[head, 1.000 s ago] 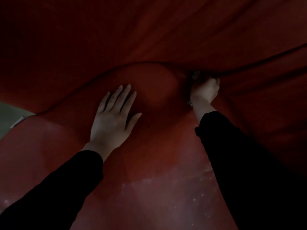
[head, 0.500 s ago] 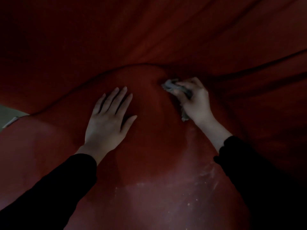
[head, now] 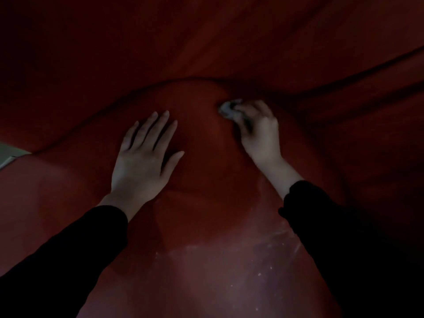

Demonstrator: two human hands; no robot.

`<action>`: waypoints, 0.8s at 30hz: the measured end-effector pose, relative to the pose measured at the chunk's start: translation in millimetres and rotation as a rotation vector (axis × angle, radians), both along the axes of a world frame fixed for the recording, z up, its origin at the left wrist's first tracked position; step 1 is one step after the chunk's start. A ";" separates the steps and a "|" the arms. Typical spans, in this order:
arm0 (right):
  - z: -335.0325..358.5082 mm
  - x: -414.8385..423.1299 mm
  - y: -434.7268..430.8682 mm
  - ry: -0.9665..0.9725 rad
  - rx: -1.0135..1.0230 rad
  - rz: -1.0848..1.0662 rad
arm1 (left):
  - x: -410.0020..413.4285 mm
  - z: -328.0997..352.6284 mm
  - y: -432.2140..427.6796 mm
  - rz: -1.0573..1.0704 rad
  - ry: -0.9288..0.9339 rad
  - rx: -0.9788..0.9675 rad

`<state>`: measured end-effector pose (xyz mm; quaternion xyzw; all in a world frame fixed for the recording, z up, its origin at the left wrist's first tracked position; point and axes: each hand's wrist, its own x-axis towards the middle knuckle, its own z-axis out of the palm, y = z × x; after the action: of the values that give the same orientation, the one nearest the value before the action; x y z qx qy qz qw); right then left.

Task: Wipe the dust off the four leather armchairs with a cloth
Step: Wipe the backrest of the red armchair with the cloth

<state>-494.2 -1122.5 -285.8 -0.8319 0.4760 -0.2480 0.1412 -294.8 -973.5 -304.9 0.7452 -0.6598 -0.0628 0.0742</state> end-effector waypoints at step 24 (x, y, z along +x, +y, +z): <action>7.7 -79.5 120.2 -0.002 0.037 -0.093 | 2.0 6.1 0.3 -0.034 -0.012 0.054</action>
<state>-573.7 -1002.3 -278.1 -0.8057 0.5187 -0.2463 0.1454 -292.8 -973.2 -298.8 0.7360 -0.6708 -0.0774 0.0489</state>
